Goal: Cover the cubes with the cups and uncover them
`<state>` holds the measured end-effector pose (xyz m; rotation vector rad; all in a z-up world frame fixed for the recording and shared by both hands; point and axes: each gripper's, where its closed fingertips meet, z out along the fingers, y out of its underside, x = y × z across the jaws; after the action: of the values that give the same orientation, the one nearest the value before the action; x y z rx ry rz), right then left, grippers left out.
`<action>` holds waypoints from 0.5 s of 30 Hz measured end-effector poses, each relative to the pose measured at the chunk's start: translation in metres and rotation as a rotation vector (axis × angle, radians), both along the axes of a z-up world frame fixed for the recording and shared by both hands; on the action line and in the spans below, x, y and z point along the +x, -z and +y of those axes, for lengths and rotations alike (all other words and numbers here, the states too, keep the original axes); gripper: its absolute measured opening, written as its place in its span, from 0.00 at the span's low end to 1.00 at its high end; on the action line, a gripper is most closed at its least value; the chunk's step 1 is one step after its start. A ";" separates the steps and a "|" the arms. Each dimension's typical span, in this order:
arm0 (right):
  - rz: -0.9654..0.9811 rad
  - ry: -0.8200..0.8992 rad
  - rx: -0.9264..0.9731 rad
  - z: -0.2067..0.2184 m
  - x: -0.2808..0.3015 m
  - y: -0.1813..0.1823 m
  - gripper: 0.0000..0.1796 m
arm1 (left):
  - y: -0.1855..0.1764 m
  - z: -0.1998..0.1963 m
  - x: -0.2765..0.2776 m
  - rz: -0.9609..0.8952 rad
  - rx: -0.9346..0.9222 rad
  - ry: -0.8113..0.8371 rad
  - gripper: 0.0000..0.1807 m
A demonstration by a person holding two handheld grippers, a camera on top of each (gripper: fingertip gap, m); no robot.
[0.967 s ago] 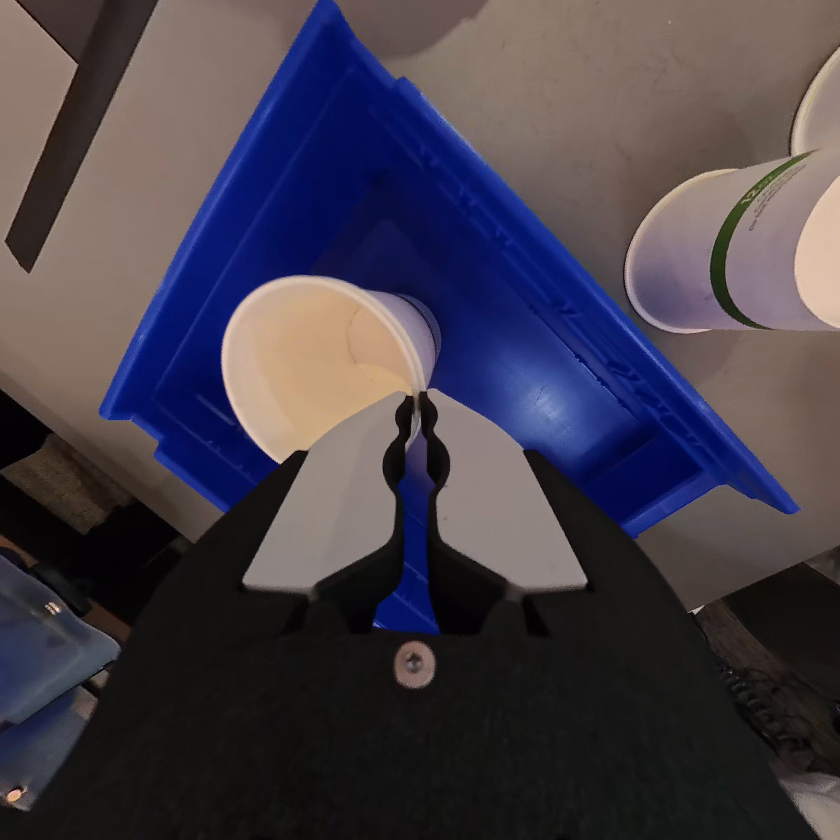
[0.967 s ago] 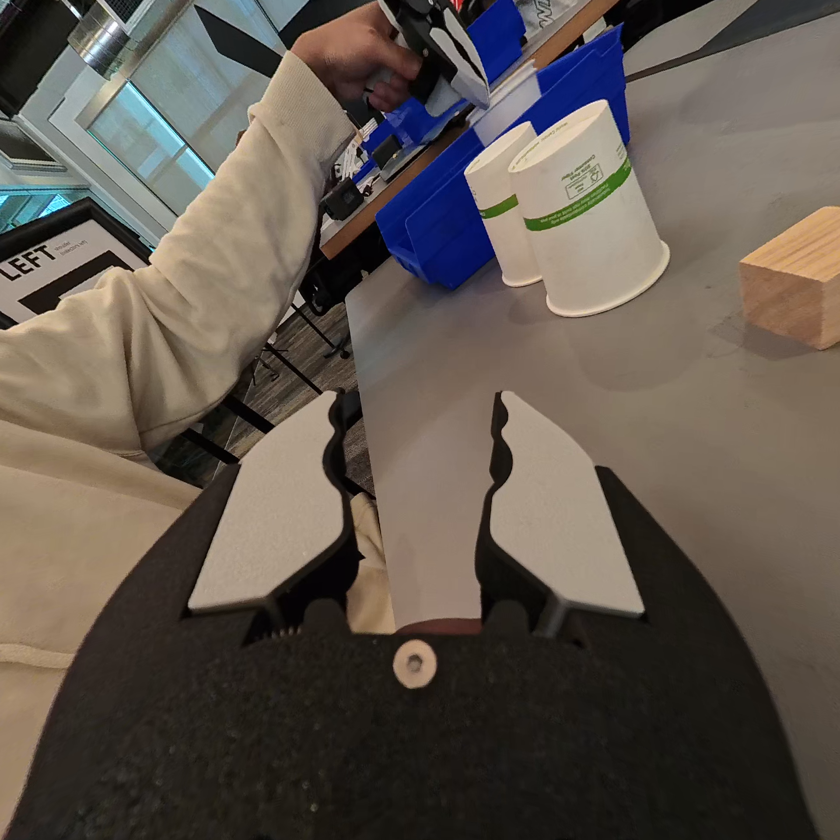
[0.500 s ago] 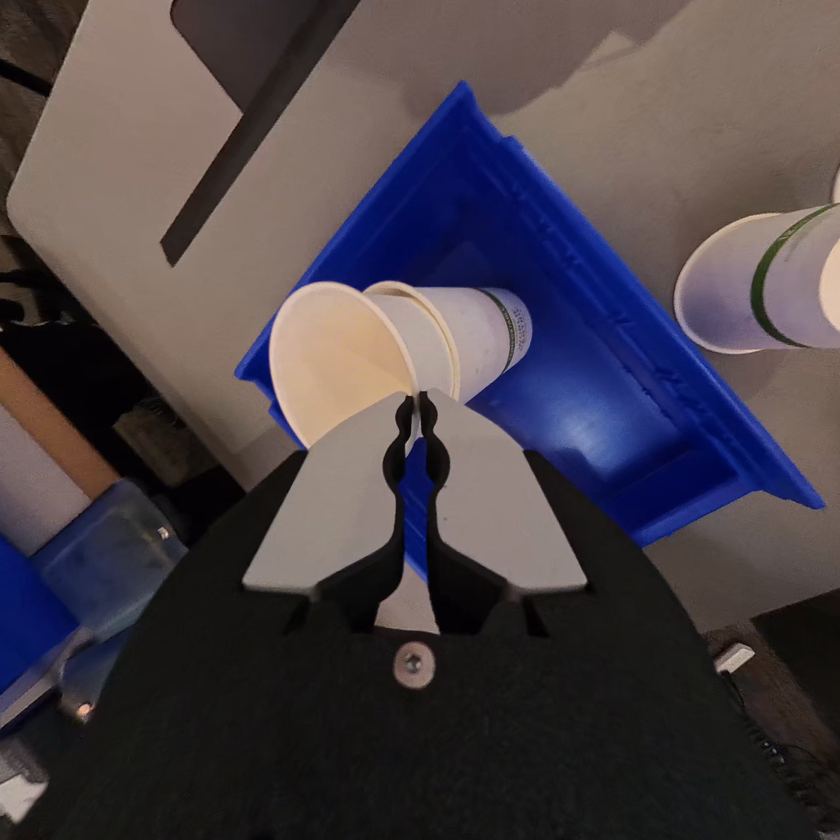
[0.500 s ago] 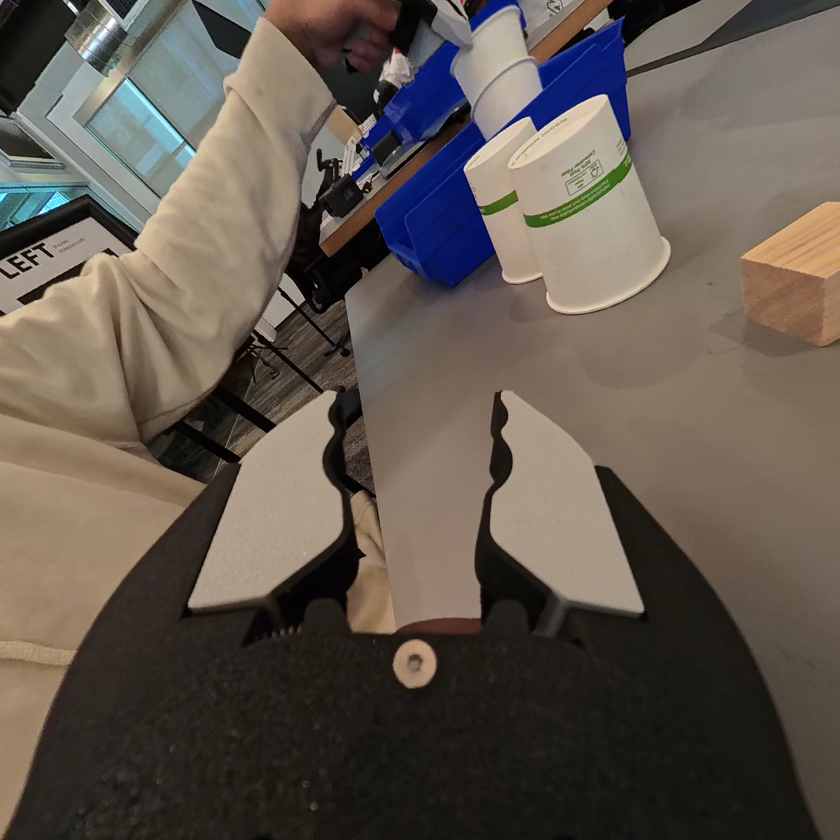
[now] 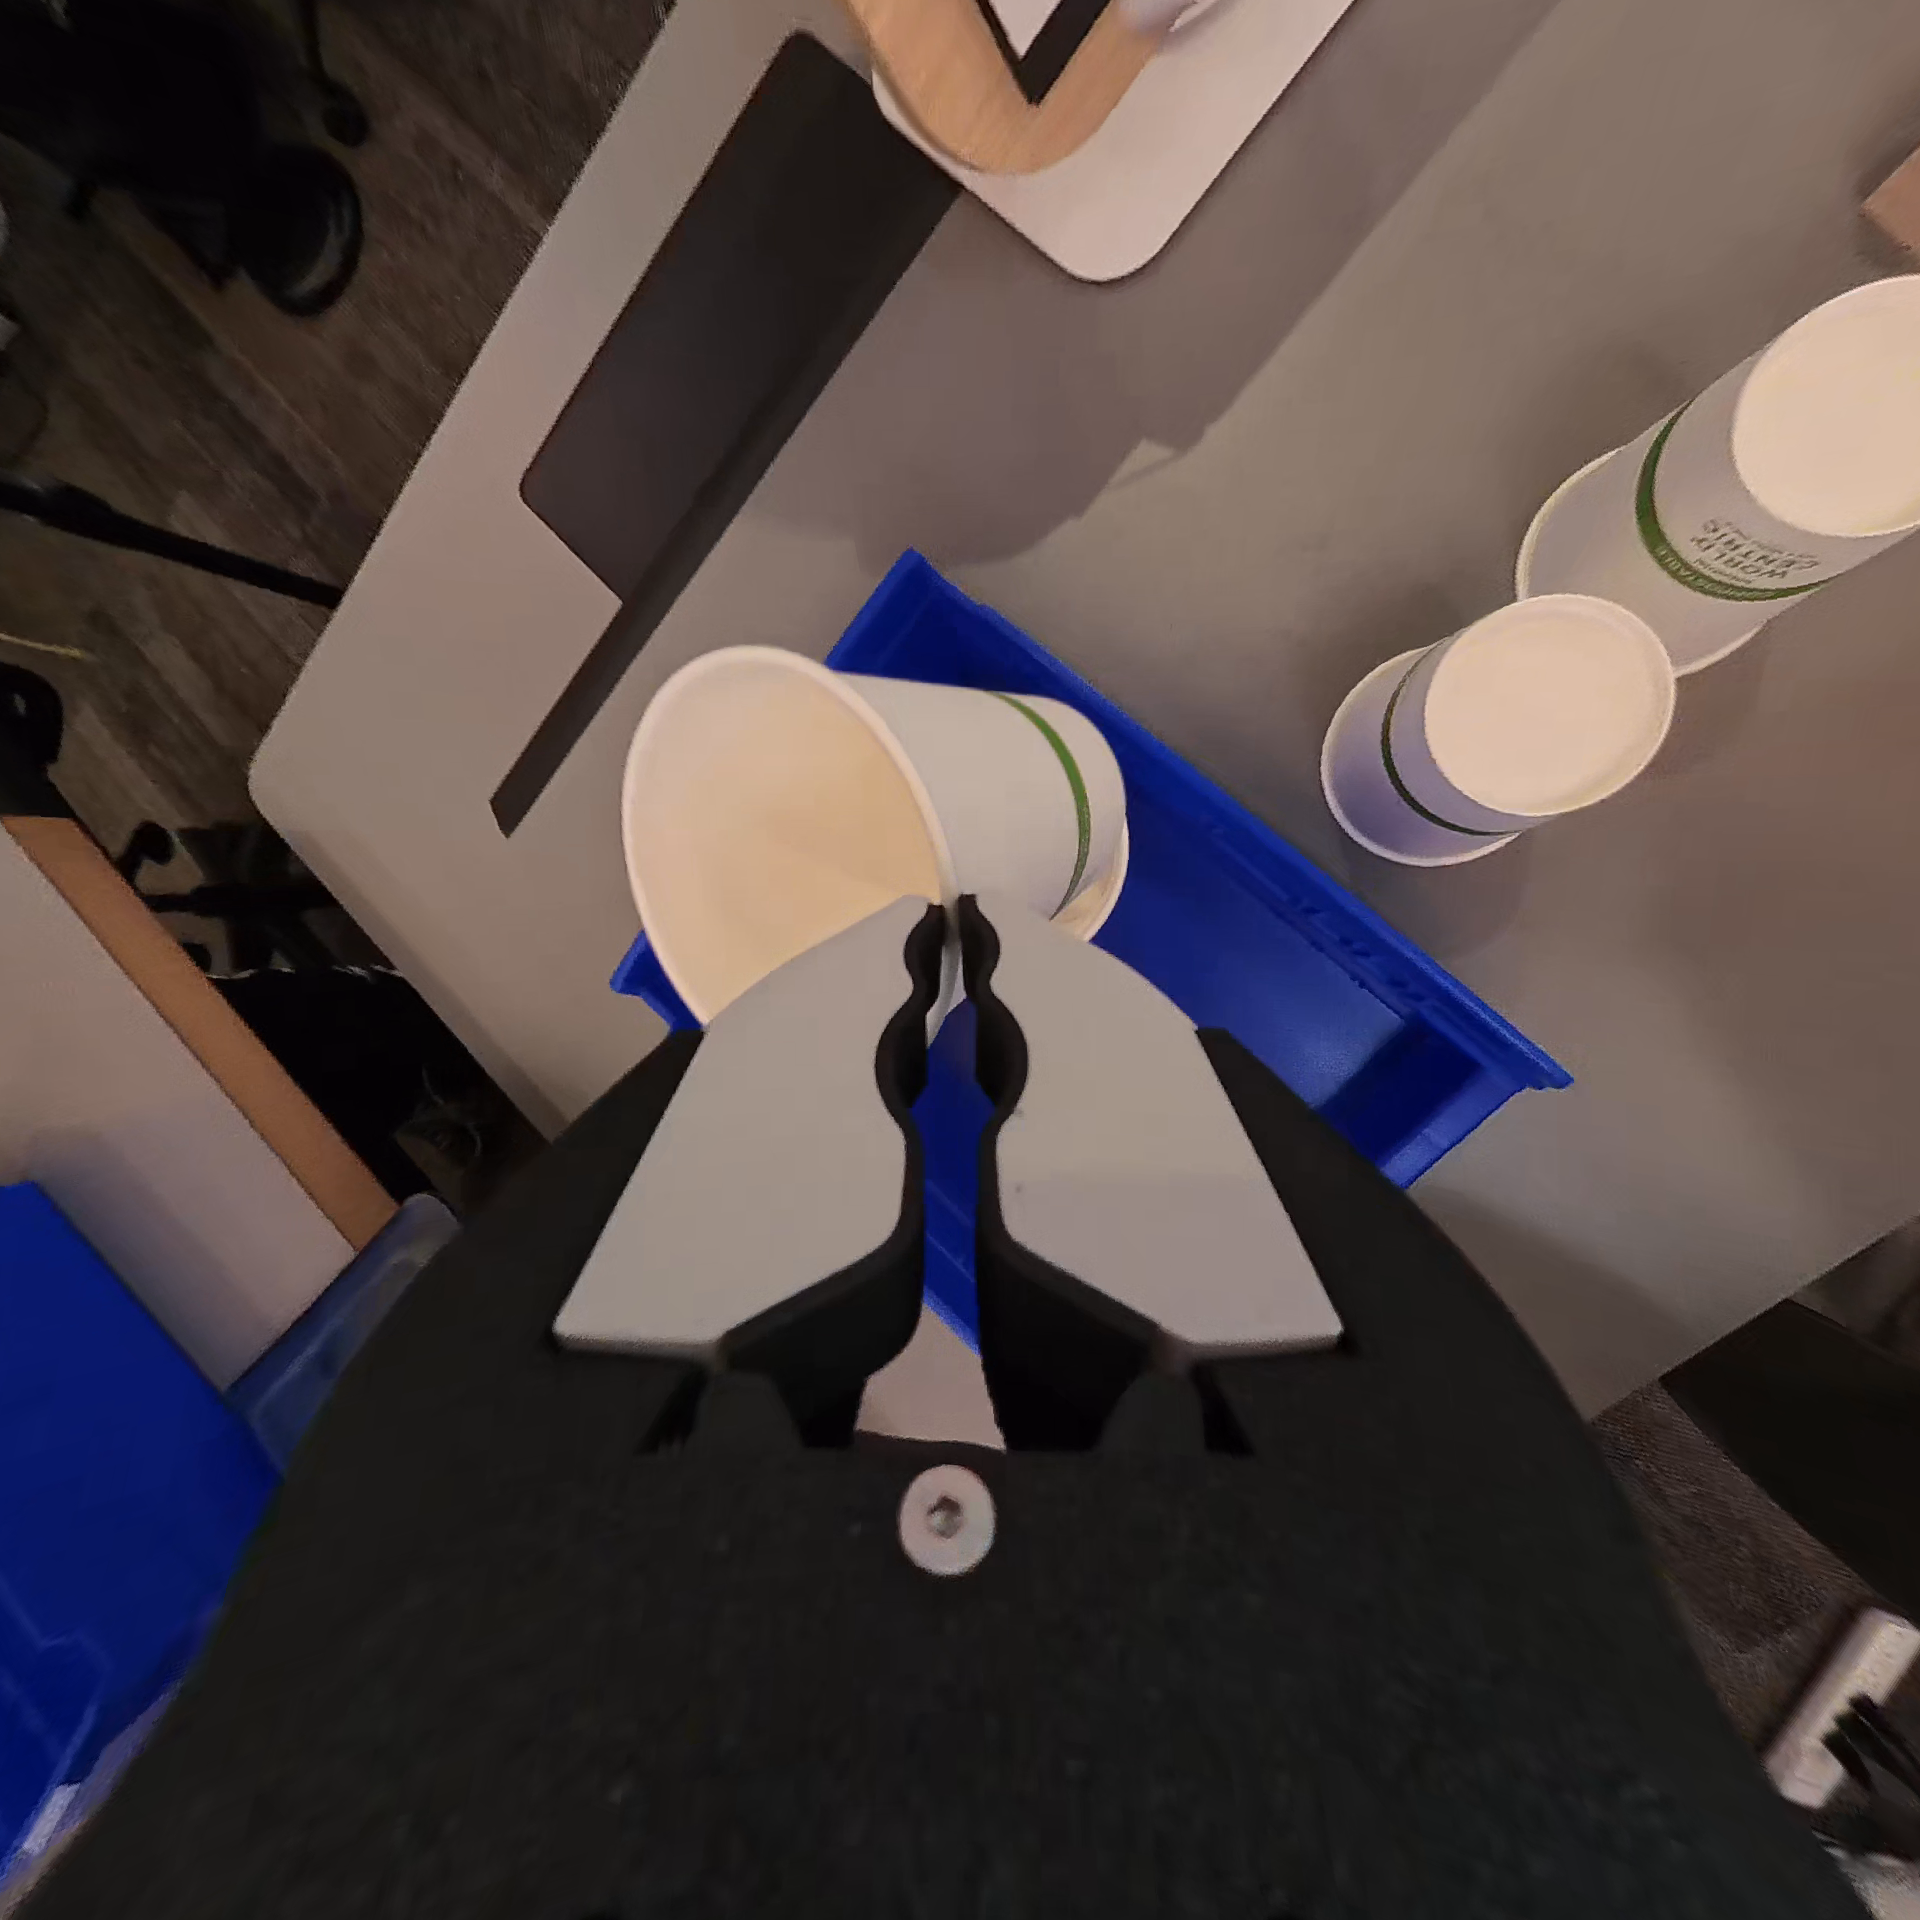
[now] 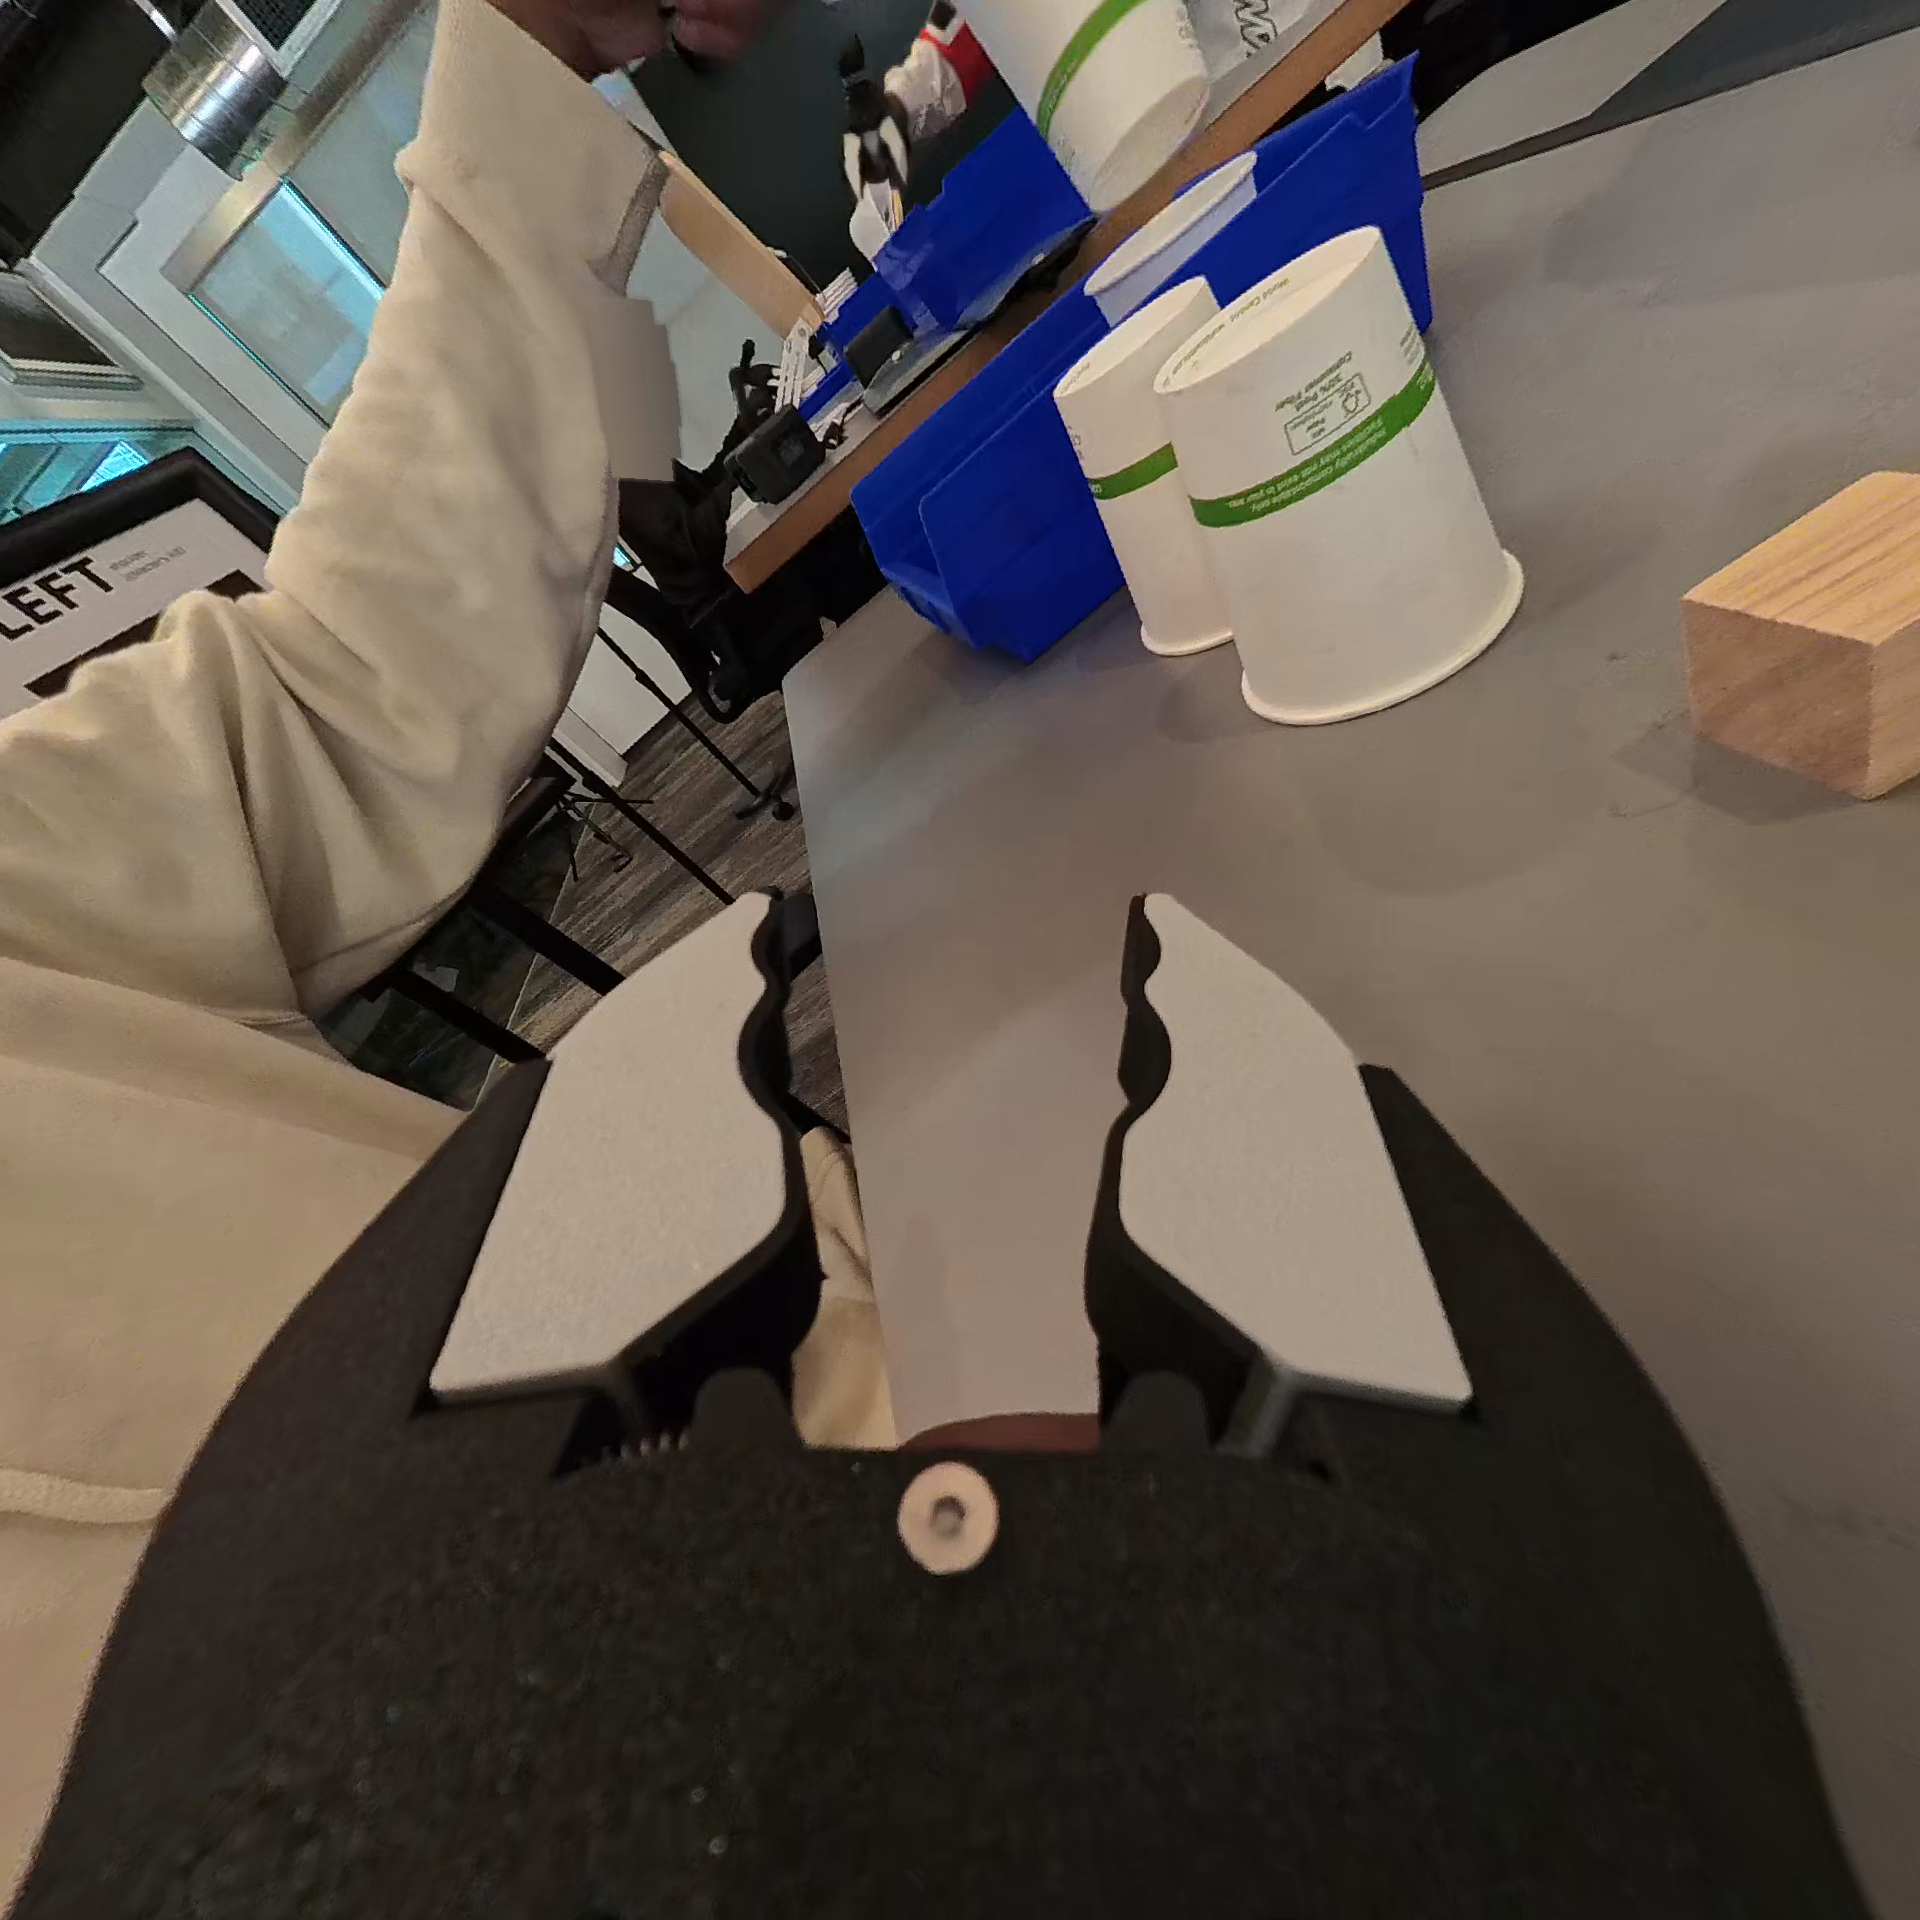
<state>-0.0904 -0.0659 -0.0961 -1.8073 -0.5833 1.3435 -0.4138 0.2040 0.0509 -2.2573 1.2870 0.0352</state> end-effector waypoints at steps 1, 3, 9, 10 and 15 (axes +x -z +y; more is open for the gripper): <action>0.003 0.004 0.009 0.001 0.000 -0.001 0.34 | -0.005 -0.002 0.001 0.000 0.021 0.008 0.02; 0.023 0.021 0.038 0.003 0.003 -0.006 0.34 | -0.020 -0.008 0.007 -0.025 0.063 0.034 0.02; 0.148 0.063 0.100 0.006 0.011 -0.029 0.35 | -0.097 -0.049 0.054 -0.324 0.198 0.217 0.02; 0.149 0.064 0.097 0.006 0.011 -0.028 0.36 | -0.105 -0.057 0.061 -0.352 0.209 0.247 0.02; 0.165 0.073 0.093 0.008 0.006 -0.026 0.39 | -0.120 -0.093 0.106 -0.536 0.249 0.359 0.02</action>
<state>-0.0841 -0.0577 -0.0699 -1.6107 -0.4786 1.3770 -0.3080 0.1109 0.1714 -1.6427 1.2778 -0.4785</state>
